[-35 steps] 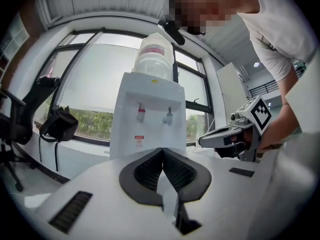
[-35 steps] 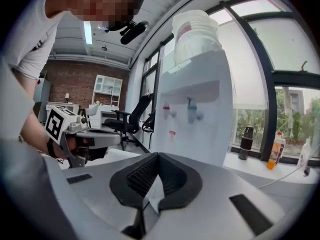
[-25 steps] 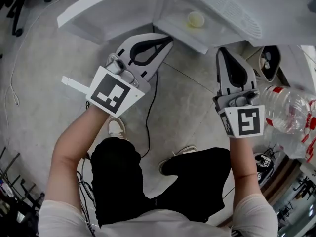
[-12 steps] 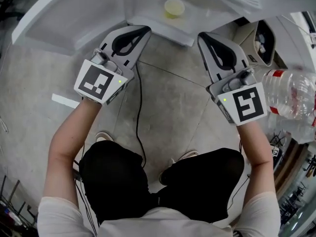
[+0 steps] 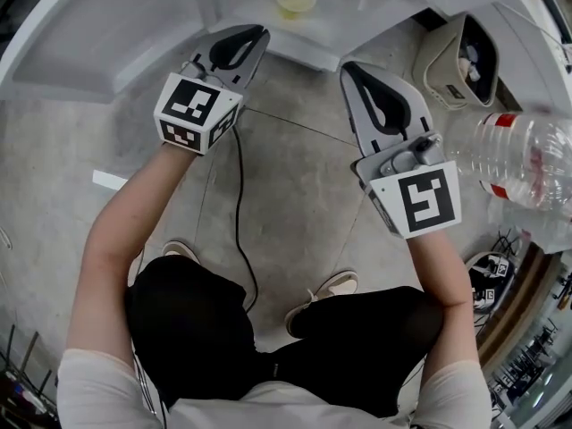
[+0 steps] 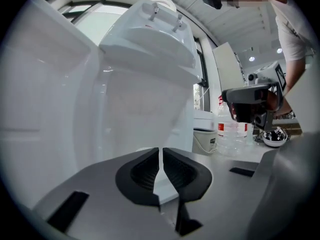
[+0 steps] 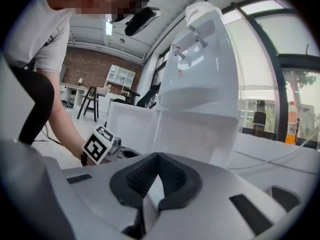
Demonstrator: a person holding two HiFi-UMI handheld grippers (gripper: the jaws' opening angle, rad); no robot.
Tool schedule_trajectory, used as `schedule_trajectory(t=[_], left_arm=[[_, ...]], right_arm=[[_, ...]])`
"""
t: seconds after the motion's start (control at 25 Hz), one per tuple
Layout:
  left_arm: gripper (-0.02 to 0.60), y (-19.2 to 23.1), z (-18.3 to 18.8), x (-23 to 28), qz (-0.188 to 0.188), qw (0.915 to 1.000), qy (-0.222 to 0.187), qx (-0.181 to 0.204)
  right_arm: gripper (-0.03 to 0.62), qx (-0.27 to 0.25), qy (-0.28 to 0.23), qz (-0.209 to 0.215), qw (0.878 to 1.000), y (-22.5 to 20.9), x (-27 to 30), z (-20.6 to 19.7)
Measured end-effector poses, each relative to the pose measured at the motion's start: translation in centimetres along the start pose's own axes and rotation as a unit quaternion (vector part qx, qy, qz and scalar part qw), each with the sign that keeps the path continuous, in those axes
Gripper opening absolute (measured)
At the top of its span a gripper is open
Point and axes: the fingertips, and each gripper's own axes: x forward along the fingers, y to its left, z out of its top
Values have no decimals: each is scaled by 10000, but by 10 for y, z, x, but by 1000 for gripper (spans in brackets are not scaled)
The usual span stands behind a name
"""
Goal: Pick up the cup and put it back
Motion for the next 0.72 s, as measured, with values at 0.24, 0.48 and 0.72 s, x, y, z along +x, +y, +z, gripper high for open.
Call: schedule_trajectory(t=[0.24,0.48,0.72], left_arm=[[49,12,-12,22,134,9982,11,-589],[136,21,-14,44,256,9973,102,-679],[308,25,-33,78,106,9980,605,-143]], right_arm=[[20,-26,-62,-130,9999,-9,-14,8],[20,-18,-81,-114,9999,-7,-20,16],[20,-88,107,-149,9998,-2,-31,2]])
